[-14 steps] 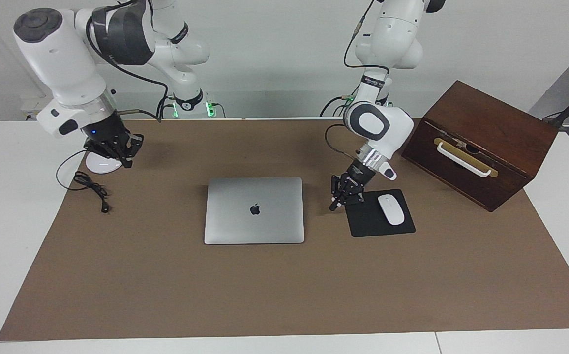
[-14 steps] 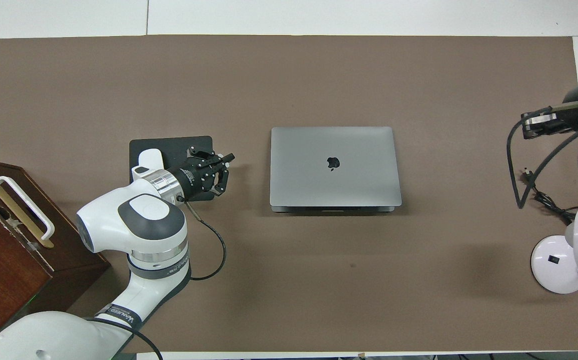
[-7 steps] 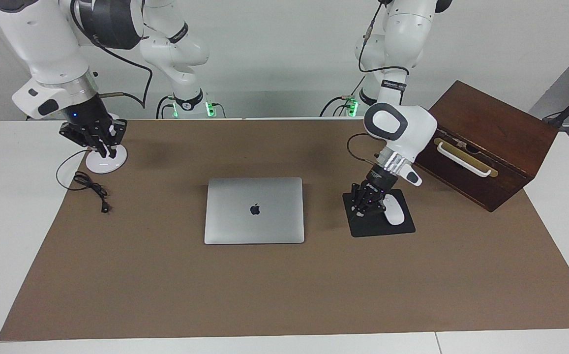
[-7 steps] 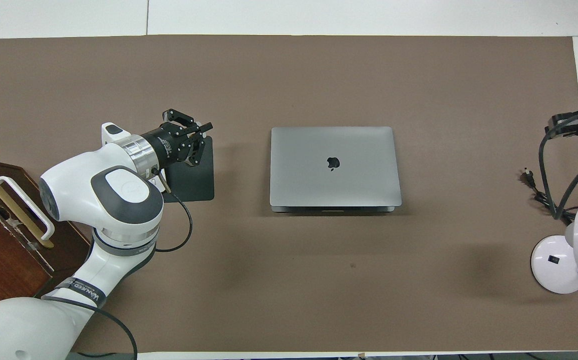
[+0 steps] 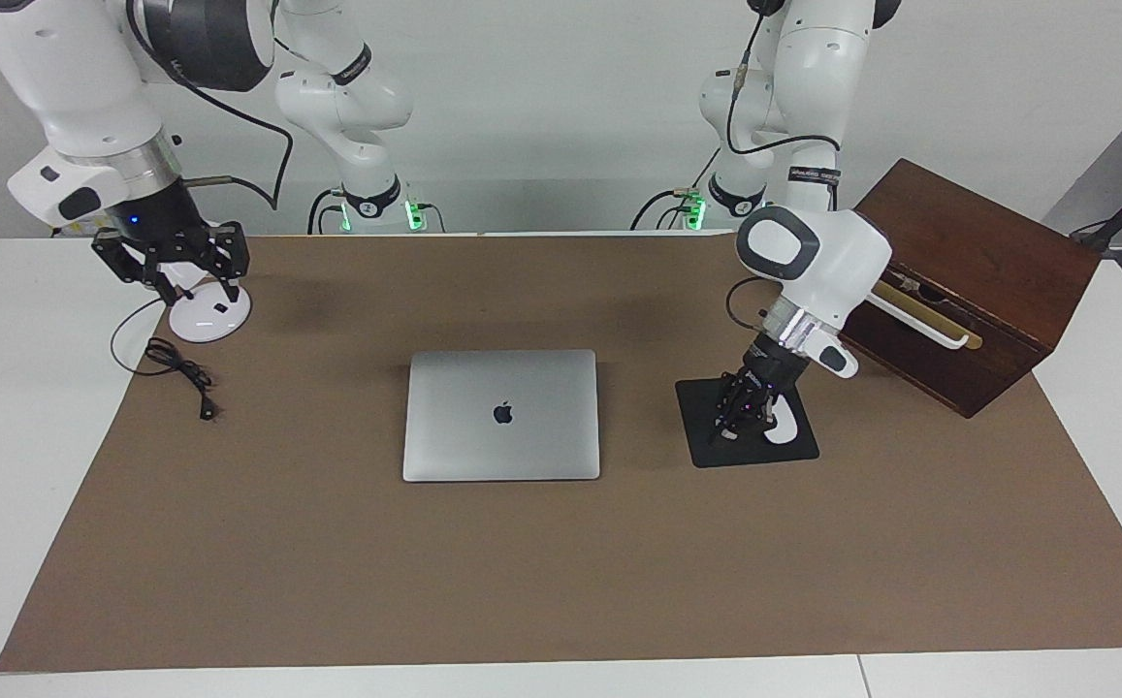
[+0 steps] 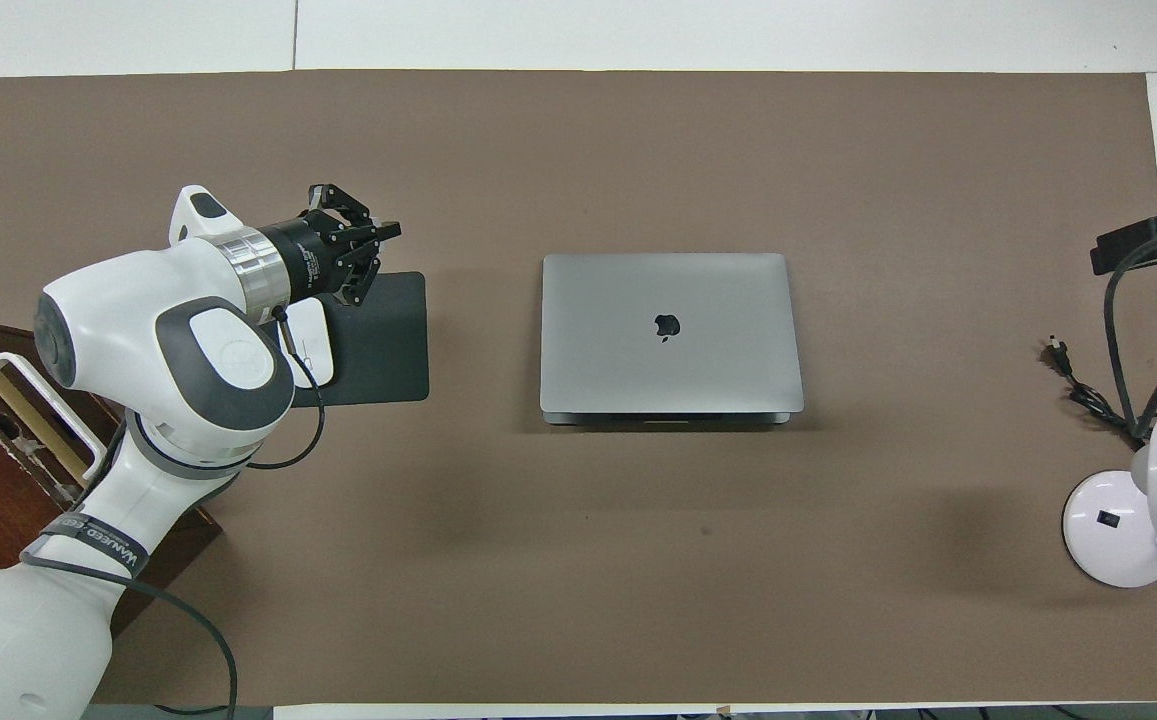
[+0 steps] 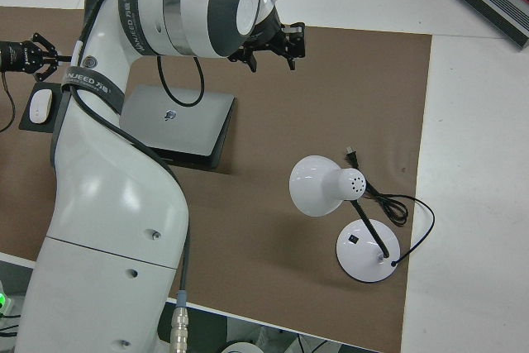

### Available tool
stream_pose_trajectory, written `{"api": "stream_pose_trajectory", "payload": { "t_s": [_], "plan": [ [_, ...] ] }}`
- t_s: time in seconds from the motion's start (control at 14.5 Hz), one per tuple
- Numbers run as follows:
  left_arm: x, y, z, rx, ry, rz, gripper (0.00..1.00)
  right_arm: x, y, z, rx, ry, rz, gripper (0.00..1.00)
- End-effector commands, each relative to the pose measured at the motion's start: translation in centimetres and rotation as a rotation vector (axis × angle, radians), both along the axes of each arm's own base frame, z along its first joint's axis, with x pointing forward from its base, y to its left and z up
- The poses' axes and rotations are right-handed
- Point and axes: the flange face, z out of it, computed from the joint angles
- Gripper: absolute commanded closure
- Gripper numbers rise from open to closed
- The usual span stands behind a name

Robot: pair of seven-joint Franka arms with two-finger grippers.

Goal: Close laptop with both arms

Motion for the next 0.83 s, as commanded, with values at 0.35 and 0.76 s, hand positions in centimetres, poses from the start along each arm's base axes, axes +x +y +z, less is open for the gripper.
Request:
{"api": "stream_pose_trajectory", "payload": {
  "t_s": [0.35, 0.76],
  "plan": [
    [0.4, 7.4, 7.6, 0.165, -0.082, -0.112, 1.00, -2.3, -2.9, 2.8, 0.004, -0.010, -0.068, 0.00],
    [-0.1, 8.8, 9.7, 0.357, -0.052, -0.285, 1.00, -2.7, -3.3, 2.8, 0.008, 0.006, -0.112, 0.00]
  ]
}}
